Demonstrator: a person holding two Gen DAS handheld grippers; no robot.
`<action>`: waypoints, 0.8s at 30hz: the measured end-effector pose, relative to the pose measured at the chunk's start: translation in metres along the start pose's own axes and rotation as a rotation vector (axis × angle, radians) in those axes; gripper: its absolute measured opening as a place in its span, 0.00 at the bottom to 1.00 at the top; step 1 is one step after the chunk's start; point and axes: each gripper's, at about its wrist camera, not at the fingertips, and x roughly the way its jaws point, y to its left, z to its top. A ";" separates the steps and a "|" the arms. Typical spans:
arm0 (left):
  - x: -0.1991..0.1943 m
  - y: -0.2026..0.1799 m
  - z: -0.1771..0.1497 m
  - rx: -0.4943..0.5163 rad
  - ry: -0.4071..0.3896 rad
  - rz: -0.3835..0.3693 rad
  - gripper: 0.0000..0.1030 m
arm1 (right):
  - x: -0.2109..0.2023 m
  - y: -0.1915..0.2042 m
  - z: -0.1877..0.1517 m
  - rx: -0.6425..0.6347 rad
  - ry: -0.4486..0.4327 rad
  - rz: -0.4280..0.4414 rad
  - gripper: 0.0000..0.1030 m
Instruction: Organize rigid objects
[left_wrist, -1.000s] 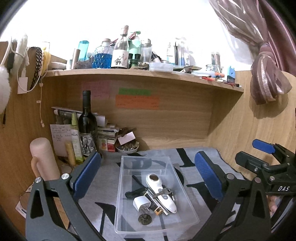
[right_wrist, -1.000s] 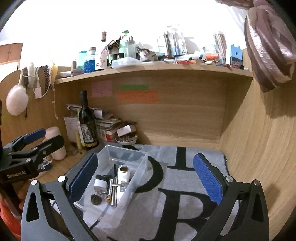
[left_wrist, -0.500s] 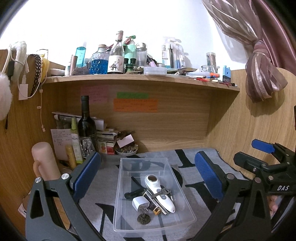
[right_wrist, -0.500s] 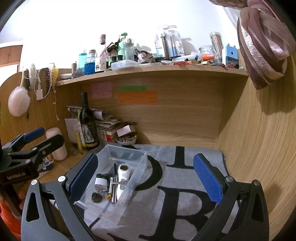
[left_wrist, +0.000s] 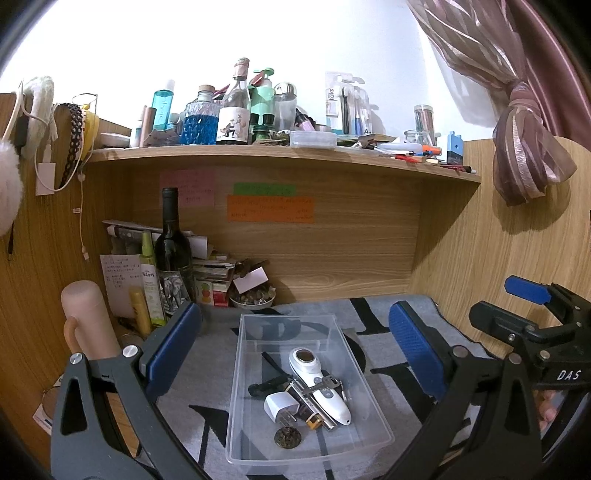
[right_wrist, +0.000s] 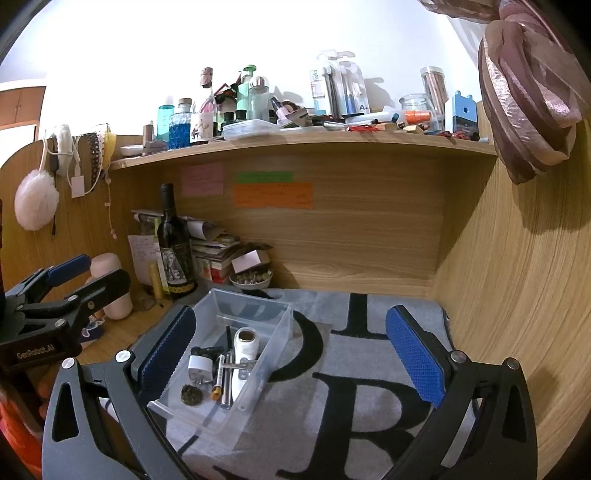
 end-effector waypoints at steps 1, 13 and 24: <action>0.000 0.000 0.000 0.000 0.000 -0.001 1.00 | 0.000 0.000 0.000 0.001 0.000 -0.001 1.00; 0.001 0.001 0.000 -0.001 0.000 -0.001 1.00 | 0.000 -0.002 0.001 0.000 -0.003 0.008 1.00; 0.002 -0.001 -0.002 0.005 -0.001 -0.005 1.00 | -0.001 -0.003 0.003 0.003 -0.010 0.008 1.00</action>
